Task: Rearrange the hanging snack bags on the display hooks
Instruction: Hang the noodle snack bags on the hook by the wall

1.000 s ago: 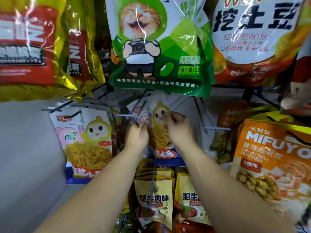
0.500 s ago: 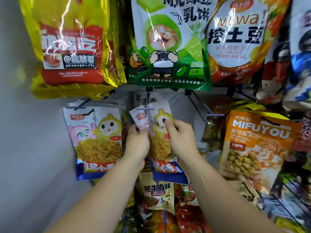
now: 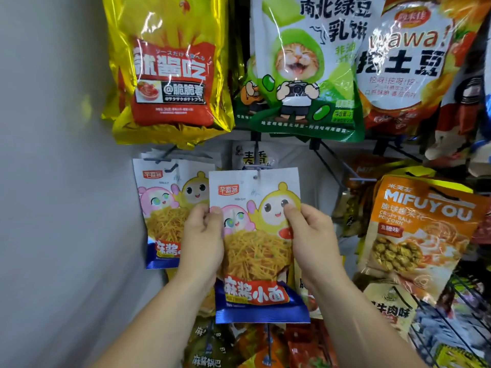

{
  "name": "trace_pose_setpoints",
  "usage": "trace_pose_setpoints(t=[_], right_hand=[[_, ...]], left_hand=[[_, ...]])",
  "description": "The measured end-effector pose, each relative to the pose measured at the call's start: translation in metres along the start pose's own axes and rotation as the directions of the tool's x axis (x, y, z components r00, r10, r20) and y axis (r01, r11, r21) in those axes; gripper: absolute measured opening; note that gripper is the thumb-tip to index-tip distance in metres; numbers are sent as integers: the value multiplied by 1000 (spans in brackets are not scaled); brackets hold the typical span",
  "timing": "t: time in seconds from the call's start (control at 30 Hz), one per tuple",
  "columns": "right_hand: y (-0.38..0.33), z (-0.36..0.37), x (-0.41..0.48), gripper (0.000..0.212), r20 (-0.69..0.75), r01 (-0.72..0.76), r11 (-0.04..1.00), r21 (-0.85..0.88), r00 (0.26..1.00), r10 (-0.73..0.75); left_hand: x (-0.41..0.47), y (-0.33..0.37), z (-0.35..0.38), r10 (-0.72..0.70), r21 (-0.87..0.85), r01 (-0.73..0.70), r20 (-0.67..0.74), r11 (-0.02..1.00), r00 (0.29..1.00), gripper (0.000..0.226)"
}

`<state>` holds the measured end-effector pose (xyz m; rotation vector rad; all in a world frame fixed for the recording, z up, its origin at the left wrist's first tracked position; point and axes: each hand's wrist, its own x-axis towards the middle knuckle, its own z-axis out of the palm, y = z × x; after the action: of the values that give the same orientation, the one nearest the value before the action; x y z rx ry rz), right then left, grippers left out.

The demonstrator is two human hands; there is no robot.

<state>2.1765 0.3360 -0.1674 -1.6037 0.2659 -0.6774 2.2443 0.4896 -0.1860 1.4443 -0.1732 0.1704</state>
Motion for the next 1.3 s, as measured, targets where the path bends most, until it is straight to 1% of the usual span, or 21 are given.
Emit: trace_pose_setpoints(t=[0.1, 0.2, 0.33, 0.43, 0.5, 0.57, 0.7, 0.8, 0.87, 1.0, 1.13, 1.23, 1.27, 1.3], right_hand=[[1, 5, -7, 35, 18, -28, 997, 67, 999, 27], [-1, 12, -12, 34, 27, -40, 998, 54, 999, 38], [-1, 41, -11, 39, 143, -21, 1000, -14, 989, 23], [0, 76, -2, 54, 209, 3, 1000, -9, 978, -1], [-3, 99, 9, 65, 210, 28, 1000, 4, 977, -28], [-4, 118, 21, 69, 206, 47, 999, -2, 977, -46], [0, 142, 41, 62, 178, 53, 999, -10, 983, -51], [5, 148, 48, 67, 150, 29, 999, -29, 988, -24], [10, 150, 51, 71, 156, 41, 998, -43, 987, -34], [13, 152, 52, 70, 151, 68, 995, -68, 987, -57], [13, 155, 56, 68, 129, 86, 991, -105, 989, -72], [12, 156, 60, 71, 112, 86, 982, -168, 991, -68], [12, 155, 61, 73, 102, 95, 977, -193, 992, -76], [12, 155, 63, 73, 98, 102, 971, -217, 992, -82]], left_hand=[[-4, 7, -13, 0, 22, -1, 39, 1000, 999, 18], [-7, 12, -27, -26, 30, 25, 17, 999, 1000, 19], [-5, 9, -50, -58, 21, 60, -79, 998, 995, 23], [6, 9, -72, -55, 32, 63, -210, 997, 976, 26], [16, 13, -85, -17, 56, 34, -282, 998, 959, 31], [30, 16, -94, 5, 73, 20, -329, 997, 944, 34], [48, 23, -99, 43, 136, 12, -395, 991, 918, 32], [52, 21, -99, 85, 213, 4, -408, 977, 909, 39], [54, 18, -99, 88, 241, 16, -417, 970, 905, 37], [61, 13, -100, 103, 298, 36, -435, 954, 895, 38], [66, 7, -96, 119, 329, 42, -454, 943, 883, 29], [54, -2, -90, 153, 394, 27, -418, 919, 896, 14], [47, -6, -88, 181, 423, 1, -388, 906, 904, 24], [40, -12, -87, 224, 472, -33, -354, 881, 908, 42]])
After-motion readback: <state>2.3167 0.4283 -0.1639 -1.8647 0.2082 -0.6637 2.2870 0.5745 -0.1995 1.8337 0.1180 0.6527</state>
